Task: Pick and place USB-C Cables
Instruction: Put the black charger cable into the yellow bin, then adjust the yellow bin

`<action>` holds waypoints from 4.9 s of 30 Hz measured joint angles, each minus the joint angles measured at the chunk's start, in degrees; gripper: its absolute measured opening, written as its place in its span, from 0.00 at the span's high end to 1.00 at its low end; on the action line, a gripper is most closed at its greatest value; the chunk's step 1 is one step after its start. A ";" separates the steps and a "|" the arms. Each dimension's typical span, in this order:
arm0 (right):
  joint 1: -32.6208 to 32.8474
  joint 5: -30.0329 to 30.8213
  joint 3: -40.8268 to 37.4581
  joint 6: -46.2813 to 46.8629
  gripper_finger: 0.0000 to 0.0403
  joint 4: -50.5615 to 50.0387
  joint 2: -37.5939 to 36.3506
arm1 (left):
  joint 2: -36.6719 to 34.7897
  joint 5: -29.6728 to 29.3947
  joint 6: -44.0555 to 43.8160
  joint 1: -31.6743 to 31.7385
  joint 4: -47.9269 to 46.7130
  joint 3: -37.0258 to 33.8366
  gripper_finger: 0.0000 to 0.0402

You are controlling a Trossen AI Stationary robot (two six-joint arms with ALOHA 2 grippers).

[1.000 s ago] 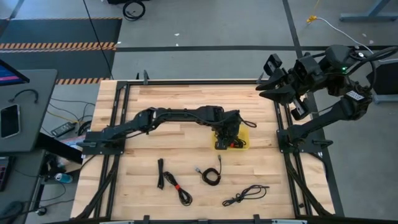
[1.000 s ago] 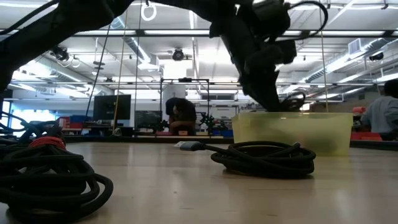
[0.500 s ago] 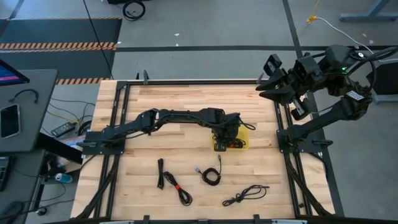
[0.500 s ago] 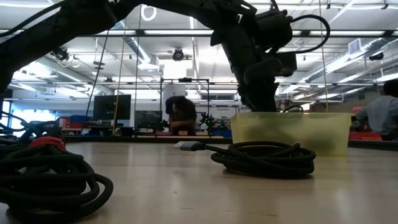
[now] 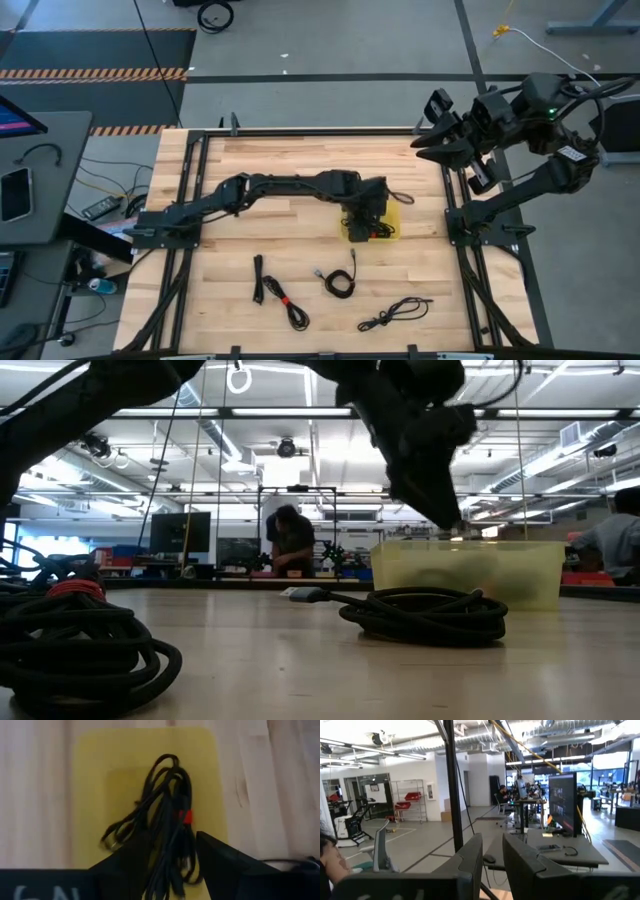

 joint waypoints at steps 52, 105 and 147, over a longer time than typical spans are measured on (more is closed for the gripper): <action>1.19 30.16 -56.93 49.79 1.00 -41.95 -14.72 | -37.73 -14.98 -24.49 -4.24 -36.74 -2.57 0.57; 3.21 41.08 -59.01 69.46 1.00 -40.41 -7.14 | -69.79 -18.34 -47.78 -7.89 -32.18 -55.91 0.57; 9.51 40.50 -59.01 76.68 1.00 -15.44 14.76 | -69.74 -18.34 -46.14 -7.89 -29.15 -55.83 0.57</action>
